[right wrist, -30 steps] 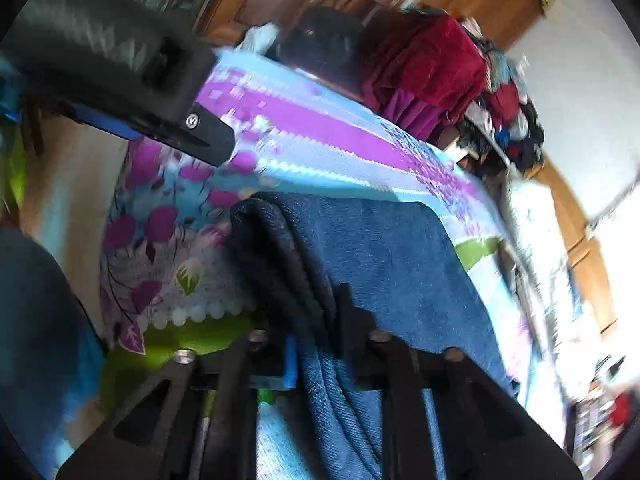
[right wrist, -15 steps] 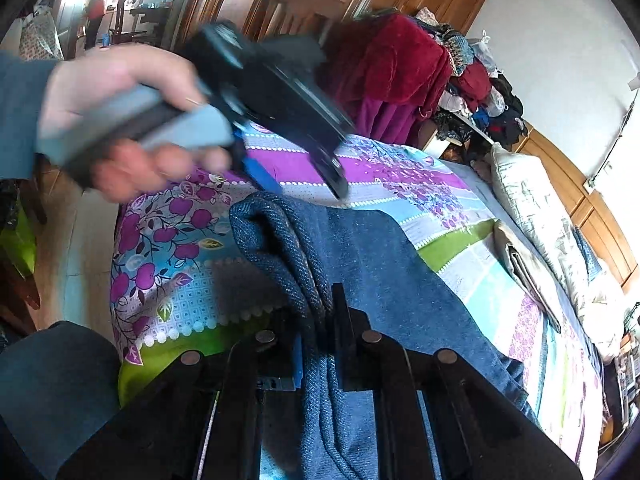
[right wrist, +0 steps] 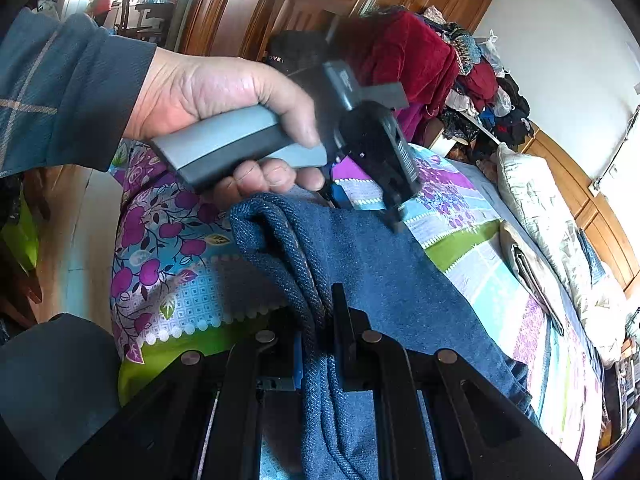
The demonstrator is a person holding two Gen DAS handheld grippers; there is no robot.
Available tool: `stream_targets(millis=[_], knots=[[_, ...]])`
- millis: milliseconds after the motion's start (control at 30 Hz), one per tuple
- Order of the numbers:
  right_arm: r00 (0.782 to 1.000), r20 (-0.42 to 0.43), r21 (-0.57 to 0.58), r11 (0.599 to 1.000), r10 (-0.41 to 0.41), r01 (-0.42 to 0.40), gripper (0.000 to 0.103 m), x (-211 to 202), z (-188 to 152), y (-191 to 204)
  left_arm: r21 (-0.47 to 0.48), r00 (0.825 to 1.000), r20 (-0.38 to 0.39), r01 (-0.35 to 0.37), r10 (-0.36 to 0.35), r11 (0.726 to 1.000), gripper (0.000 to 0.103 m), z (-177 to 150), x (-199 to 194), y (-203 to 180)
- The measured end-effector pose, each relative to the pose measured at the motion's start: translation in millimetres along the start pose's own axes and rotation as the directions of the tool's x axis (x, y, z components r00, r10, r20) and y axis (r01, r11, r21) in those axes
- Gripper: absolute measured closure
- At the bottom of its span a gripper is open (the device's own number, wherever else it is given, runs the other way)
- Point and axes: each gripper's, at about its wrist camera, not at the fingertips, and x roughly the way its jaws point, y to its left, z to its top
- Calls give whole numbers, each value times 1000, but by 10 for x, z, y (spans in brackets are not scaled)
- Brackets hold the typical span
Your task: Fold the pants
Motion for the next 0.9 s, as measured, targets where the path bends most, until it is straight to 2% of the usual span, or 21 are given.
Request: stream_targets(millis=[33,67,200,367,500,567,667,767,800,867,900], knots=[[1000,-1,5,1000,1,-1,90,2,0,-5,14,1000,-2,-10,10,1000,77,-7,18,-14],[1000,-1,10,1000,3,-3,90,4,-3,-11,20,1000,-9,12,-11,1000,80,-23,10,-11],[1000,4,15,1000,3,-3,90,-18,-16,-51,51,1000,24,-15,14,999,86,-35,-48,-66],[999,39,81,996,-29,26,90,-241,-45,-288,49,998,67,-8,5,999,88,36,-187,-224],[995,69,207,977,-67,51,90,-562,-152,-587,98,993,114,-35,23,995,88,117,-307,-666],[993,88,296,954,-74,44,90,-753,-256,-763,127,991,136,-38,20,991,88,137,-350,-894],[990,120,446,895,-73,12,91,-1065,-488,-1070,189,987,163,-39,8,981,88,158,-367,-1396],[985,156,604,796,-78,-33,93,-1399,-820,-1389,258,985,172,-47,2,965,88,145,-288,-1895],[983,163,660,750,-86,-44,96,-1525,-973,-1524,280,985,174,-56,6,958,88,137,-233,-2056],[980,173,721,691,-95,-60,100,-1695,-1210,-1707,309,985,169,-70,17,948,88,123,-83,-2330],[977,181,765,641,-109,-70,102,-1830,-1409,-1828,320,986,163,-78,26,944,88,109,9,-2454]])
